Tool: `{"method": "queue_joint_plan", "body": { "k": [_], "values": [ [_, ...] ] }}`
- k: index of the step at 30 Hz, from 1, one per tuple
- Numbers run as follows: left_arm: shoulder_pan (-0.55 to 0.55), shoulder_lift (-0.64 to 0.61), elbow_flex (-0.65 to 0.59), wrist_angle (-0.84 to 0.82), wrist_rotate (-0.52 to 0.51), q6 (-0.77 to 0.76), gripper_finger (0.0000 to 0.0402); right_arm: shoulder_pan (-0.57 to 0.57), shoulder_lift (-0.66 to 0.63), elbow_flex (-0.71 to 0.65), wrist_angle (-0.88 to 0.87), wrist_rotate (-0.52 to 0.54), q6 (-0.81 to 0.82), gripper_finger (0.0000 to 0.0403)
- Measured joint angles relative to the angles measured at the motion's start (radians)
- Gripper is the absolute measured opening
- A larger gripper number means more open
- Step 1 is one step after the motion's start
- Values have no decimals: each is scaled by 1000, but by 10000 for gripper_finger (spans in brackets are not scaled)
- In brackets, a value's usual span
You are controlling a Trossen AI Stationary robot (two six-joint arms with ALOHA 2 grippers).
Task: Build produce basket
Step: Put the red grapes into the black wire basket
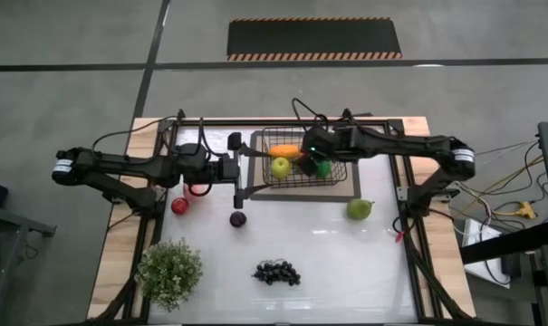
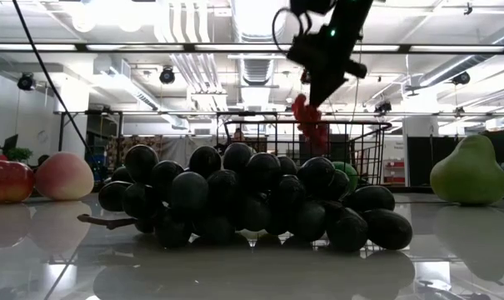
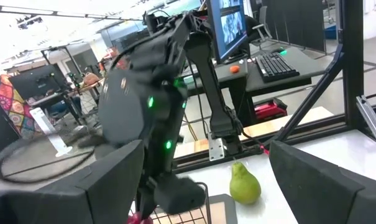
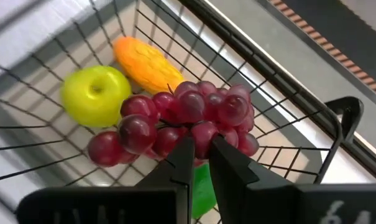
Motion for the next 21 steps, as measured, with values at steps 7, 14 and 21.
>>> {"method": "queue_joint_plan", "body": {
  "k": [7, 14, 21],
  "values": [
    [0, 0, 0, 0, -1, 0, 329, -41, 84, -2, -1, 4, -16, 31],
    [0, 0, 0, -1, -5, 0, 329, -61, 144, -2, -19, 47, -25, 31],
    [0, 0, 0, -1, -19, 0, 329, -69, 178, -3, -29, 70, -47, 39]
  ]
}}
